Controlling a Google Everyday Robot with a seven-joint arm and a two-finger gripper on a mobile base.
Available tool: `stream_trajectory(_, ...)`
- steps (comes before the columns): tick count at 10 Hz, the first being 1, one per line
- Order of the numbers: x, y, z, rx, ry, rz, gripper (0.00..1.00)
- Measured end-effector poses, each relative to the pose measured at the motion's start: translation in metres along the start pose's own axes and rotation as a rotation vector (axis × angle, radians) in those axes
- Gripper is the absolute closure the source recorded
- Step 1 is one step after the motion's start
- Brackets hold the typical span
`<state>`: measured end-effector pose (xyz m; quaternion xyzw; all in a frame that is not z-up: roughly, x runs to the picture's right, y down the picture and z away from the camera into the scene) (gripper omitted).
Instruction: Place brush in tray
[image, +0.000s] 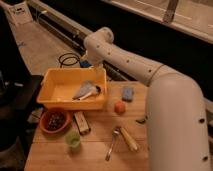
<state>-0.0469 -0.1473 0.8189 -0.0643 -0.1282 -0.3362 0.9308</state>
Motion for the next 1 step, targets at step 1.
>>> stream_trajectory(1, 0.0118, 0.0029, -0.0075, 0.002, 0.021, 0.008, 0.2)
